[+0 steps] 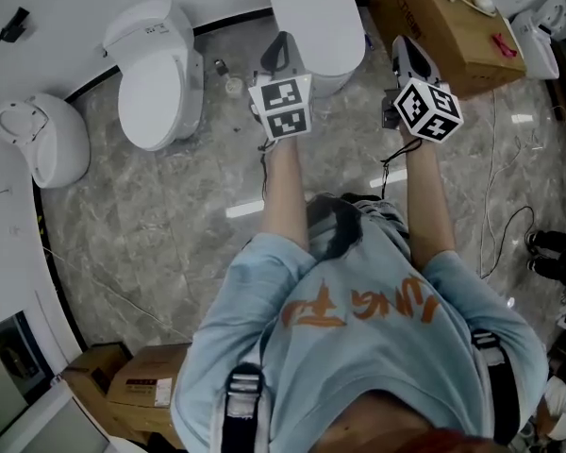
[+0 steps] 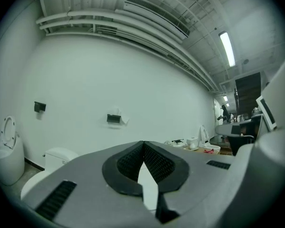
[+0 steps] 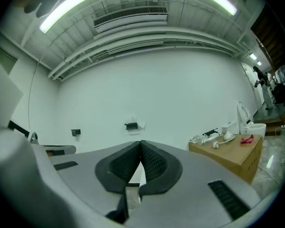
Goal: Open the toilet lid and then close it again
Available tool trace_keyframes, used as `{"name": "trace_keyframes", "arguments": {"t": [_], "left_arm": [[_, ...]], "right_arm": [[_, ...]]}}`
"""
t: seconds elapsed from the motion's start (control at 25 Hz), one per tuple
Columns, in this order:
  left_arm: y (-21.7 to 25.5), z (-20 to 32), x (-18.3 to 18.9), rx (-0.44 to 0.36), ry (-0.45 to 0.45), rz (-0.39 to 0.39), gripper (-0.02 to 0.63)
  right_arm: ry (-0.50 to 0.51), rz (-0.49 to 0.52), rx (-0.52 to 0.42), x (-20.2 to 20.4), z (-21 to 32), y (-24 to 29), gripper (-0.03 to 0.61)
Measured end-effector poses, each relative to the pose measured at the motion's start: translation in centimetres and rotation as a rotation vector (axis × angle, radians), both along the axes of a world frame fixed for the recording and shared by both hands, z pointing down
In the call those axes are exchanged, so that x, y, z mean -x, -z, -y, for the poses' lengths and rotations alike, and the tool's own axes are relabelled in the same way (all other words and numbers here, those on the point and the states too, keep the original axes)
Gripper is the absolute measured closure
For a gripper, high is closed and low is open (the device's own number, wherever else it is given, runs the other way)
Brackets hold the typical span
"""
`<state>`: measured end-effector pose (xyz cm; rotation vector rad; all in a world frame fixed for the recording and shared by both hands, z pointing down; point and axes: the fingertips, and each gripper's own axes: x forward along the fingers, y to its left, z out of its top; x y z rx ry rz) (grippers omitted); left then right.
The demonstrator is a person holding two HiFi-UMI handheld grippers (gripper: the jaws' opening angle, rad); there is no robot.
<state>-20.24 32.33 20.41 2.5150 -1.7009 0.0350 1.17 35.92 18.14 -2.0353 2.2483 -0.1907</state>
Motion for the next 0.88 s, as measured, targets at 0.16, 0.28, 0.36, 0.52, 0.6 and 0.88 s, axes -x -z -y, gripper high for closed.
{"name": "trace_keyframes", "arguments": {"t": [0.16, 0.28, 0.36, 0.52, 0.6, 0.88], "left_arm": [[-0.3, 0.3, -0.5, 0.008, -0.023, -0.012, 0.591], [0.0, 0.3, -1.8, -0.005, -0.064, -0.008, 0.591], [0.0, 0.4, -1.9, -0.010, -0.068, -0.010, 0.591], [0.4, 1.5, -1.3, -0.020, -0.042, 0.025, 0.591], [0.4, 2.2, -1.1, -0.028, -0.031, 0.058, 0.591], [-0.1, 5.9, -0.1, -0.005, 0.027, 0.091, 0.591]], "right_arm": [[-0.057, 0.011, -0.001, -2.0, -0.7, 0.2, 0.566], [-0.103, 0.031, -0.007, -3.7, -1.0, 0.5, 0.566], [-0.112, 0.045, -0.002, -4.1, -0.9, 0.4, 0.565], [-0.098, 0.052, -0.012, -4.0, 0.0, 0.8, 0.565], [-0.079, 0.046, -0.019, -3.6, 0.8, 0.9, 0.565], [0.015, 0.058, -0.002, -2.4, 5.2, 0.5, 0.566]]}}
